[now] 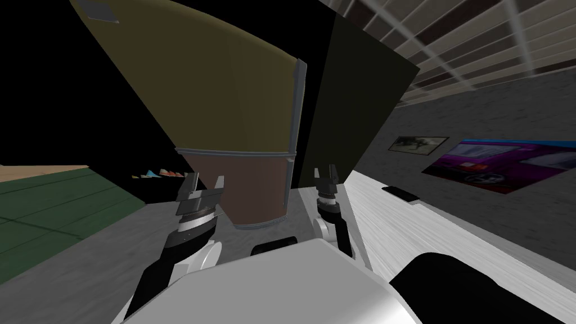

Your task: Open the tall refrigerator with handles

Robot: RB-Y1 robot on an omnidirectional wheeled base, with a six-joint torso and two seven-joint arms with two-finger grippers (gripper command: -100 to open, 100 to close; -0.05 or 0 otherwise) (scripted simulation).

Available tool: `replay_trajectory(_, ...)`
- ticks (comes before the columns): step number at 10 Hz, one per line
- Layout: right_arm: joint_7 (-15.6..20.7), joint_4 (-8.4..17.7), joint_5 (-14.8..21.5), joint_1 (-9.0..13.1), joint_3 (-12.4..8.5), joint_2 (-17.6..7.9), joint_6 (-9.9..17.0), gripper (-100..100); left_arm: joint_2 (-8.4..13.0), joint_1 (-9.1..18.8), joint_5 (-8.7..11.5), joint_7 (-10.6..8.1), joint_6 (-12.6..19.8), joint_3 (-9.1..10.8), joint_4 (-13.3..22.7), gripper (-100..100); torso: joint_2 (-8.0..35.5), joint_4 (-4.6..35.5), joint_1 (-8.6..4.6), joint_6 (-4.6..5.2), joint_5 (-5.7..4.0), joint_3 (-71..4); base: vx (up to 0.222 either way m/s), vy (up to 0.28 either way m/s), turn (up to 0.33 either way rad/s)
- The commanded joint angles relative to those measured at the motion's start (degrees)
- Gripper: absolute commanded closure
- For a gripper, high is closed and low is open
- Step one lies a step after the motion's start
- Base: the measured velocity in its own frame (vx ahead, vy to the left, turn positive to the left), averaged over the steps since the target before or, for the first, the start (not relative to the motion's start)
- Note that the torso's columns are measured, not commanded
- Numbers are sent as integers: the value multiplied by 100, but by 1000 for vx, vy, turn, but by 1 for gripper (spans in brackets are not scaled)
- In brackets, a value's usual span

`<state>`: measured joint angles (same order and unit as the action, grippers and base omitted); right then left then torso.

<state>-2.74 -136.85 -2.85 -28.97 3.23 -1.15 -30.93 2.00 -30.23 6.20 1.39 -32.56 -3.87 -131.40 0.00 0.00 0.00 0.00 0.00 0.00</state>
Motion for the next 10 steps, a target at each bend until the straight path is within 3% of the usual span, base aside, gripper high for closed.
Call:
replay_trajectory(1,0,0,0,0,0,0,0,0,0,0,0,0,0,0,0,0,232,235,0,0,0,-467,0,0,0)
replay_trajectory(9,0,-2,0,0,0,0,-1,0,0,0,0,0,-1,0,-2,0,3539,3537,0,0,0,-7073,0,0,0)
replay_trajectory(10,0,-2,0,0,0,0,-1,0,248,155,-7,-60,221,30,-7,-100,3962,3960,0,0,0,-7919,6,-38,53)
